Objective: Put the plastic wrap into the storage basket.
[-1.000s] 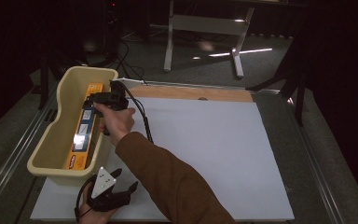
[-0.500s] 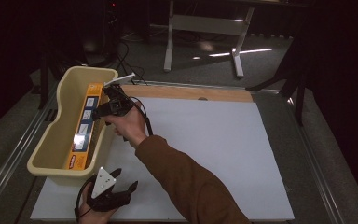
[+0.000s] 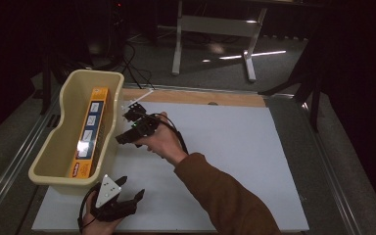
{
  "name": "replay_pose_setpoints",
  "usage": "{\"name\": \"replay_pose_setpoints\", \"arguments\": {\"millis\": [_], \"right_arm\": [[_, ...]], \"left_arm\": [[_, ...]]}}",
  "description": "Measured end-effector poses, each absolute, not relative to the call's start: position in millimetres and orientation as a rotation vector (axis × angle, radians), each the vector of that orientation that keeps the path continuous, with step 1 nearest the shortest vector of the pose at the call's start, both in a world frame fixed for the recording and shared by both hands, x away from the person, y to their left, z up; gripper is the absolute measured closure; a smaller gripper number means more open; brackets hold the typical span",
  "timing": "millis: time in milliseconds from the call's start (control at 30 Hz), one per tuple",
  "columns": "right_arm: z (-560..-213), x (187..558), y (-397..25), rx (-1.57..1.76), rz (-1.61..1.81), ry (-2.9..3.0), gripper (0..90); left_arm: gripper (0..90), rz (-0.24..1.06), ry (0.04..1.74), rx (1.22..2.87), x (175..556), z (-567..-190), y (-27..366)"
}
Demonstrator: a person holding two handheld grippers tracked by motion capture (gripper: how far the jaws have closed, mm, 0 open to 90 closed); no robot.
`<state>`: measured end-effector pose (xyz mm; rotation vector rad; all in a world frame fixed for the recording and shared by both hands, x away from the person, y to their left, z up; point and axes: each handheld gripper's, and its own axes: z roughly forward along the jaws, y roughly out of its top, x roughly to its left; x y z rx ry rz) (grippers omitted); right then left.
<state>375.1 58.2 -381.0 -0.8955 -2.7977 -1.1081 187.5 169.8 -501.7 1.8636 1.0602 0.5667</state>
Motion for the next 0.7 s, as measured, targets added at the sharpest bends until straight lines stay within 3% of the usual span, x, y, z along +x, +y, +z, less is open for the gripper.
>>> {"name": "replay_pose_setpoints", "arguments": {"millis": [700], "right_arm": [[-432,327,-65,-0.794,-1.310,-2.985,25.6]], "left_arm": [[27.4,0.579,1.059,1.865,188,-501,168]]}}
